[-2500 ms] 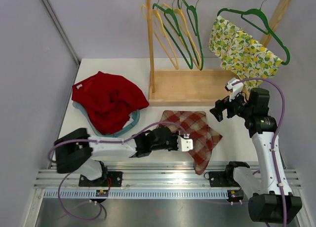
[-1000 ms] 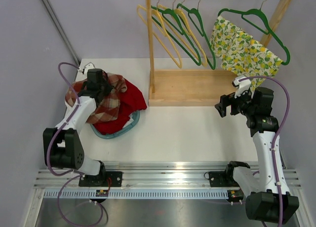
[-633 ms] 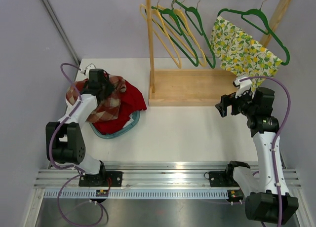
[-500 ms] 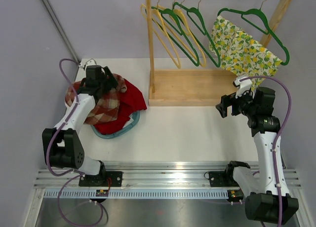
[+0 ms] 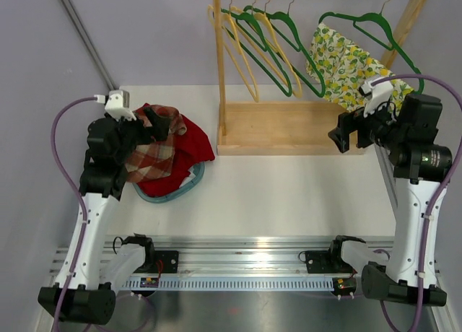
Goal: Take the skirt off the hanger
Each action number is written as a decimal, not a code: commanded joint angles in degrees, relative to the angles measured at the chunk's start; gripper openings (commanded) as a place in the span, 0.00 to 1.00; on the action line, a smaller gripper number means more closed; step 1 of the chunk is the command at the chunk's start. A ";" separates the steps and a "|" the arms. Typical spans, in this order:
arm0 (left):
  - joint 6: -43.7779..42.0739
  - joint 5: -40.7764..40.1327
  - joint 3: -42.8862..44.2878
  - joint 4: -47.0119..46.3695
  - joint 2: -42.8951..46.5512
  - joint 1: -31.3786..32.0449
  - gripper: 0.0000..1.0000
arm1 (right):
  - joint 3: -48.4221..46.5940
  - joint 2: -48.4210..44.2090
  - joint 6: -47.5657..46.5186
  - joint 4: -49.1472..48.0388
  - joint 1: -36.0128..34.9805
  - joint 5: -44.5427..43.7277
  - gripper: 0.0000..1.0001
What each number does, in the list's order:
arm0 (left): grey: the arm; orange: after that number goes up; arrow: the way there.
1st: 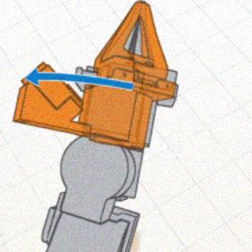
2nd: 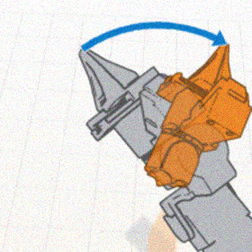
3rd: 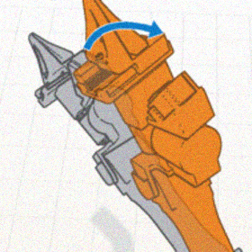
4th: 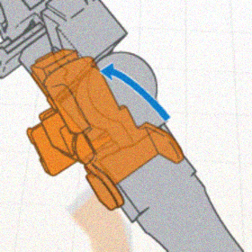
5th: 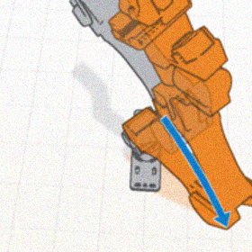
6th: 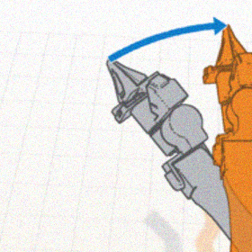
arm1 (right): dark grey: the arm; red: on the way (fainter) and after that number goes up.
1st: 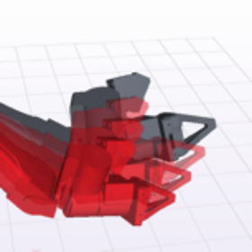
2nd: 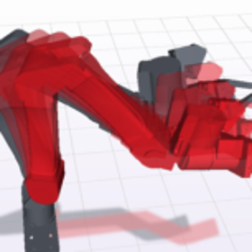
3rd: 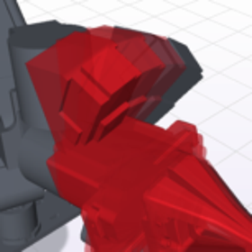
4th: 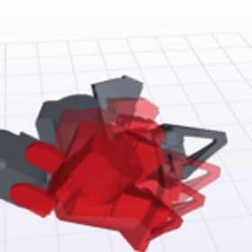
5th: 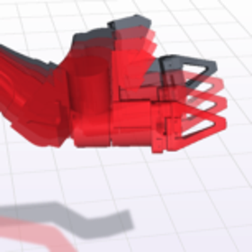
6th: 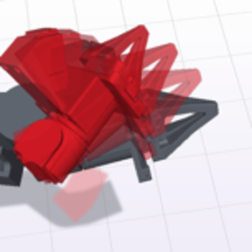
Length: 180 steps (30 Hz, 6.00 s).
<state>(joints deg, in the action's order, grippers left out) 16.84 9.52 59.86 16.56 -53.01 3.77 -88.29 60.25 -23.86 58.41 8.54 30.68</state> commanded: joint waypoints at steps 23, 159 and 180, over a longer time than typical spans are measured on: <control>-8.40 14.12 -22.50 -3.64 20.41 3.70 0.99 | -48.55 37.21 5.77 -1.38 18.80 -1.59 0.84; -14.29 -13.21 -13.27 -30.79 -11.48 58.63 0.00 | 23.43 -16.39 1.88 -13.94 18.89 11.07 0.00; -15.02 -14.26 -17.40 -9.62 7.65 58.02 0.99 | -13.73 6.01 14.10 -18.43 16.70 11.96 0.00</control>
<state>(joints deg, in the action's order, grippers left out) 0.38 -3.42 44.97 3.14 -48.47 62.00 -95.77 64.25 -13.47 42.63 27.07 41.58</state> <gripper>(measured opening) 0.987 0.057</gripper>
